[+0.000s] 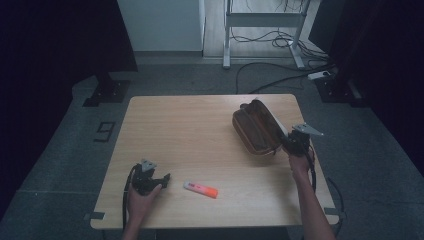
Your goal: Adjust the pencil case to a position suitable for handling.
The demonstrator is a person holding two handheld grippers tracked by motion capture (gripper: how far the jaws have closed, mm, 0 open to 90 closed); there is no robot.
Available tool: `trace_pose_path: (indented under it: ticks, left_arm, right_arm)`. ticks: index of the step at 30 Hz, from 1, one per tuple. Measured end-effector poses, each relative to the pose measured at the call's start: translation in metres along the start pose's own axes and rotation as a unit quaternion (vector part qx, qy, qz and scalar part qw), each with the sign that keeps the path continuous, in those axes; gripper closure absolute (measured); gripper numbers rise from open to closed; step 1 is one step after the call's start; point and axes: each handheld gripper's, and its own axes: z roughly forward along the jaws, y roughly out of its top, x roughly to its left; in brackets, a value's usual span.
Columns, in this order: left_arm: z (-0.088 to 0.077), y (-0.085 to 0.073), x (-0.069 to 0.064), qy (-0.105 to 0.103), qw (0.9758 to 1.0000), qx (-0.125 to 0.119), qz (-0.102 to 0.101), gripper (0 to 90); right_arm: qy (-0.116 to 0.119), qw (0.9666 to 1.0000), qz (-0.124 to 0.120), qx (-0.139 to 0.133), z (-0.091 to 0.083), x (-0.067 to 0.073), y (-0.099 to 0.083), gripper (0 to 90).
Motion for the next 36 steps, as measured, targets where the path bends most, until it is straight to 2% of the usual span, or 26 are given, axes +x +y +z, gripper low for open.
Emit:
trace_pose_path:
  ticks: [12,20,36]
  left_arm:
    - [0.000,0.000,0.000,0.000,1.0000,0.000,0.000,19.8]
    - [0.000,0.000,0.000,0.000,1.0000,0.000,0.000,19.8]
    - [0.000,0.000,0.000,0.000,1.0000,0.000,0.000,19.8]
  right_arm:
    - [0.012,0.9999,-0.011,-0.001,-0.004,0.003,0.003,84.2]
    - [0.024,0.9993,-0.028,-0.006,-0.007,0.010,0.011,84.1]
    - [0.054,0.9971,-0.053,-0.004,-0.006,0.023,0.013,84.1]
